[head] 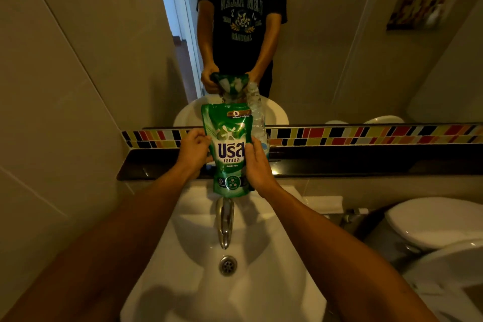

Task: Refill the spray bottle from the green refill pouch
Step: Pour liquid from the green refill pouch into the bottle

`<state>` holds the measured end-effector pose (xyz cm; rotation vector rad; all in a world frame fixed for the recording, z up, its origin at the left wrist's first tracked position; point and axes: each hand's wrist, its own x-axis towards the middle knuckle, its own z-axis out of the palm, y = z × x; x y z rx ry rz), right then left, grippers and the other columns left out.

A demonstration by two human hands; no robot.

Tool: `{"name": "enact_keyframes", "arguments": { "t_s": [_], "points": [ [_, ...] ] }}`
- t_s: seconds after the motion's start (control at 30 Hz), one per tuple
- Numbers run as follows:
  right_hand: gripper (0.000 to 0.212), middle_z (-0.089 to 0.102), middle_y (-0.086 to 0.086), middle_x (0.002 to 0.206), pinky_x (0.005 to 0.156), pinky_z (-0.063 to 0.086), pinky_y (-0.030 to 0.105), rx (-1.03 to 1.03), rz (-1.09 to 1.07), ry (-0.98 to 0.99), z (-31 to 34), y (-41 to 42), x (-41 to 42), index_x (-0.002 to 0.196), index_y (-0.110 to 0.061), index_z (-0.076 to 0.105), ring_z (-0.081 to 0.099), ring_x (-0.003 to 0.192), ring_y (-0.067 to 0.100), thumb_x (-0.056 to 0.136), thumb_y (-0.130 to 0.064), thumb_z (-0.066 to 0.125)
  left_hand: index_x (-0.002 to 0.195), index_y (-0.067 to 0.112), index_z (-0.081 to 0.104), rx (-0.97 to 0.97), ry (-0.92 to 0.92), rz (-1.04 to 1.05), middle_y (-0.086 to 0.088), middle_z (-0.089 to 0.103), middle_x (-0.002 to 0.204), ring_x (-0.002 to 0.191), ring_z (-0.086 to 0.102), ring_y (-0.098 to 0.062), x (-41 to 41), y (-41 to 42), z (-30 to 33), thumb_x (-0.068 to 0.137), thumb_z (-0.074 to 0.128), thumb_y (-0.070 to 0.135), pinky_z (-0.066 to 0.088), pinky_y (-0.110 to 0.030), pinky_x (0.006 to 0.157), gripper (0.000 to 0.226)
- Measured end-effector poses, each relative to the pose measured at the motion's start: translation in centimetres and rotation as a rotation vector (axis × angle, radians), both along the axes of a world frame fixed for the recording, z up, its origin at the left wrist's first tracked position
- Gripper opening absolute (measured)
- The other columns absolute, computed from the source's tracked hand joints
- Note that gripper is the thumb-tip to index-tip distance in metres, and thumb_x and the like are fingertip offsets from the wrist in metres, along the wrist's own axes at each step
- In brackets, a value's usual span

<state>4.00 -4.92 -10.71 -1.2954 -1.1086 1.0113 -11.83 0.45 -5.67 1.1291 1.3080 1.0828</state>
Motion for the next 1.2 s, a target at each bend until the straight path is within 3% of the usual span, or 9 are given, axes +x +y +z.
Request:
{"name": "enact_keyframes", "arguments": {
  "t_s": [0.2,0.33,0.53,0.67,0.83,0.93,1.0,1.1,1.2],
  "points": [
    [0.024,0.073,0.006,0.110,0.075,0.060,0.025,-0.017,-0.173,0.046,0.3,1.0,-0.9,0.122,-0.009,0.063,0.073,0.100,0.015,0.110,-0.019,0.044,0.107,0.012,0.059,0.070,-0.129,0.025,-0.010,0.069,0.109,0.102,0.069,-0.023,-1.1,-0.5,-1.2,0.102,0.051,0.010,0.061,-0.041,0.079,0.010],
    [0.017,0.076,0.005,0.105,0.084,0.064,0.037,-0.009,-0.168,0.028,0.7,2.3,-2.8,0.109,-0.014,0.066,0.074,0.101,0.021,0.109,-0.017,0.049,0.111,0.010,0.060,0.077,-0.160,0.042,-0.007,0.069,0.113,0.108,0.067,-0.021,-3.9,-0.8,-1.2,0.102,0.051,0.010,0.059,-0.041,0.085,0.012],
    [0.016,0.074,0.006,0.103,0.080,0.063,0.035,-0.009,-0.100,0.019,2.6,5.0,-7.4,0.104,-0.015,0.064,0.072,0.095,0.019,0.108,-0.012,0.048,0.105,0.016,0.060,0.081,-0.123,0.126,-0.003,0.068,0.110,0.104,0.064,-0.016,-9.3,0.1,0.2,0.101,0.054,0.012,0.055,-0.048,0.092,0.009],
    [0.016,0.072,0.005,0.102,0.079,0.062,0.032,-0.015,-0.047,0.007,3.2,7.3,-11.5,0.108,-0.011,0.062,0.071,0.097,0.021,0.109,-0.010,0.047,0.122,0.005,0.056,0.073,-0.084,0.198,-0.009,0.064,0.120,0.113,0.061,-0.025,-13.3,0.9,0.9,0.103,0.052,0.011,0.054,-0.048,0.093,0.021],
    [0.023,0.072,0.006,0.099,0.085,0.064,0.052,-0.044,0.023,0.049,3.0,10.4,-17.2,0.095,-0.024,0.061,0.073,0.100,0.030,0.108,-0.011,0.048,0.108,0.014,0.057,0.094,-0.056,0.283,-0.006,0.066,0.107,0.108,0.063,-0.027,-18.6,2.4,0.2,0.102,0.052,0.010,0.056,-0.044,0.087,0.009],
    [0.024,0.074,0.011,0.102,0.086,0.062,0.058,-0.062,0.038,0.050,2.3,12.6,-20.1,0.092,-0.026,0.062,0.073,0.100,0.032,0.107,-0.011,0.050,0.092,0.025,0.058,0.075,-0.016,0.351,-0.003,0.067,0.097,0.097,0.065,-0.027,-21.1,3.7,-0.1,0.100,0.052,0.011,0.057,-0.044,0.081,0.018],
    [0.025,0.074,0.011,0.102,0.085,0.062,0.060,-0.069,0.039,0.049,1.7,14.0,-21.6,0.090,-0.027,0.064,0.073,0.099,0.033,0.106,-0.012,0.051,0.091,0.025,0.059,0.067,0.006,0.401,-0.004,0.068,0.095,0.093,0.065,-0.030,-22.3,4.5,-0.3,0.099,0.052,0.011,0.057,-0.039,0.071,0.017],
    [0.026,0.075,0.011,0.100,0.084,0.061,0.062,-0.062,0.039,0.035,0.6,15.7,-23.4,0.088,-0.030,0.065,0.074,0.098,0.035,0.105,-0.013,0.053,0.115,0.009,0.060,0.070,0.107,0.440,-0.009,0.067,0.106,0.094,0.065,-0.026,-23.1,5.1,-0.7,0.102,0.052,0.013,0.055,-0.018,0.051,0.016],
    [0.026,0.075,0.012,0.100,0.083,0.061,0.061,-0.054,0.030,0.024,-0.1,17.0,-24.5,0.087,-0.029,0.063,0.073,0.098,0.035,0.104,-0.013,0.054,0.124,-0.001,0.056,0.088,0.130,0.498,-0.015,0.066,0.117,0.104,0.066,-0.027,-23.6,5.9,-1.9,0.103,0.051,0.013,0.051,-0.006,0.051,0.025]
  ]
}}
